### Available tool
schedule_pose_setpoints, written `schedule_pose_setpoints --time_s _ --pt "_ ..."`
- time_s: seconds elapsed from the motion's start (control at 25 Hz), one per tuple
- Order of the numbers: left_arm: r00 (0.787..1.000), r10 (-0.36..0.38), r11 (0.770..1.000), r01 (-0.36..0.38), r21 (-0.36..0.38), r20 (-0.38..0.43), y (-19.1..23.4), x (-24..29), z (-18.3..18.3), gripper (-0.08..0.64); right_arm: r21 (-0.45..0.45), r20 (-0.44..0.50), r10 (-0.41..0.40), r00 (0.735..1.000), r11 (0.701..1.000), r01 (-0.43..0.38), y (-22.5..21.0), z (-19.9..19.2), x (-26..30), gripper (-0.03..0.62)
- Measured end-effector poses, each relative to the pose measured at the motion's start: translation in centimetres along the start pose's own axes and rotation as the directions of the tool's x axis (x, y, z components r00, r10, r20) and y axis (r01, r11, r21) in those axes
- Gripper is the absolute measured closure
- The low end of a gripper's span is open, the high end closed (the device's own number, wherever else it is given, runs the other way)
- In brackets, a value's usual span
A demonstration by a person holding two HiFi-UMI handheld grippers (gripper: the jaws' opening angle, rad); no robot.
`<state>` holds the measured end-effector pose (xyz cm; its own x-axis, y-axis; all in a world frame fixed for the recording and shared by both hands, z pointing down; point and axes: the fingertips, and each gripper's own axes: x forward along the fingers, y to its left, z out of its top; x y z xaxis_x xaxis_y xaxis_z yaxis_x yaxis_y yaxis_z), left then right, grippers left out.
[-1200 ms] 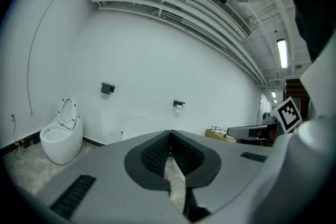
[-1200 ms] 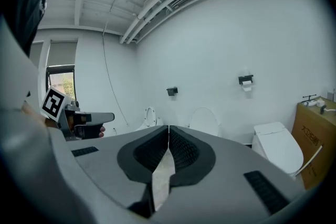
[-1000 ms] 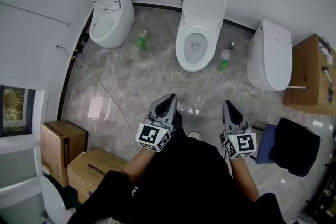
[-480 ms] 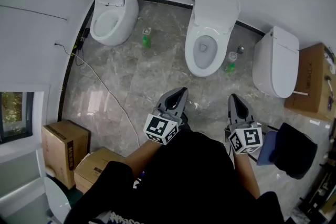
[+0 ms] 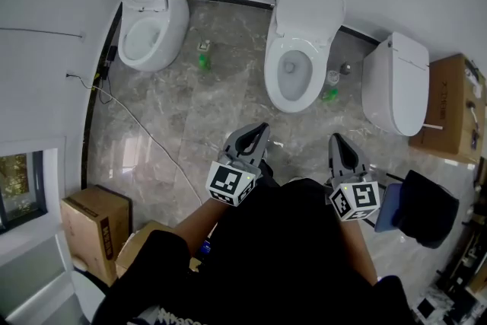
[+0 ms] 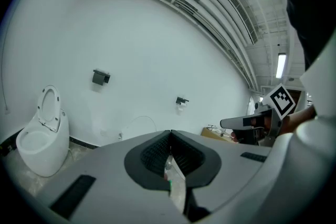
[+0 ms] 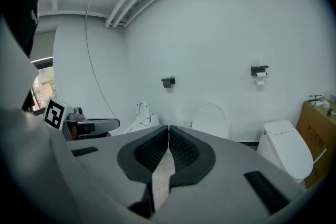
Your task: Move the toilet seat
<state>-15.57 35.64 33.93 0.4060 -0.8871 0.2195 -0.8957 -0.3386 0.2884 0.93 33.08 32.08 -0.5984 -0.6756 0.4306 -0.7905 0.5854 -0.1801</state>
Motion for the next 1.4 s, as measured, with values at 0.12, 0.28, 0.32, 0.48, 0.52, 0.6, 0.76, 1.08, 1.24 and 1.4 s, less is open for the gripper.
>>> schedule_pose_setpoints --time_s 0.12,0.28,0.32,0.48,0.52,0.6,0.76,1.08,1.24,1.4 --pt "1.000 0.011 1.000 -0.011 -0.013 -0.008 0.6 -0.2 -0.2 0.546 -0.006 -0.016 0.012 1.000 1.000 -0.013 0.5 0.0 0.7 0.563" --pt "0.999 0.033 0.995 -0.035 -0.094 -0.028 1.3 -0.2 -0.9 0.546 -0.005 -0.023 0.015 1.000 1.000 -0.015 -0.1 0.1 1.7 0.563" --pt "0.999 0.036 0.993 -0.039 -0.111 -0.028 1.2 -0.2 -1.0 0.546 -0.004 -0.025 0.014 1.000 1.000 -0.014 -0.3 -0.1 1.8 0.563" --pt "0.998 0.058 0.989 -0.061 -0.133 -0.032 1.3 0.2 -1.6 0.546 0.006 -0.034 0.021 0.999 1.000 -0.021 -1.2 -1.0 2.6 0.563" --pt "0.997 0.065 0.989 -0.070 -0.133 -0.036 1.4 0.3 -1.8 0.546 0.010 -0.034 0.025 0.999 1.000 -0.024 -1.5 -1.1 2.9 0.563" --pt "0.995 0.082 0.987 -0.088 -0.133 -0.048 1.5 0.8 -2.2 0.546 0.012 -0.031 0.032 0.999 0.999 -0.031 -2.4 -1.2 3.5 0.563" --pt "0.988 0.128 0.975 -0.140 -0.174 -0.081 2.5 2.4 -2.8 0.546 0.010 -0.011 0.037 0.999 0.999 -0.037 -5.4 -0.7 5.1 0.563" --pt "0.973 0.138 0.980 -0.160 -0.115 -0.183 1.7 10.9 -4.1 0.546 0.043 -0.041 0.027 0.999 0.999 -0.025 -14.5 -1.0 8.6 0.561" --pt "0.959 0.185 0.960 -0.223 -0.168 -0.216 2.8 16.1 -7.0 0.546 0.051 -0.043 0.136 0.990 0.990 -0.134 -18.6 -2.9 11.3 0.563" --pt "0.928 0.235 0.933 -0.298 -0.200 -0.289 4.1 19.0 -11.3 0.546 0.010 -0.097 0.161 0.982 0.987 -0.160 -21.9 -5.5 13.9 0.561"
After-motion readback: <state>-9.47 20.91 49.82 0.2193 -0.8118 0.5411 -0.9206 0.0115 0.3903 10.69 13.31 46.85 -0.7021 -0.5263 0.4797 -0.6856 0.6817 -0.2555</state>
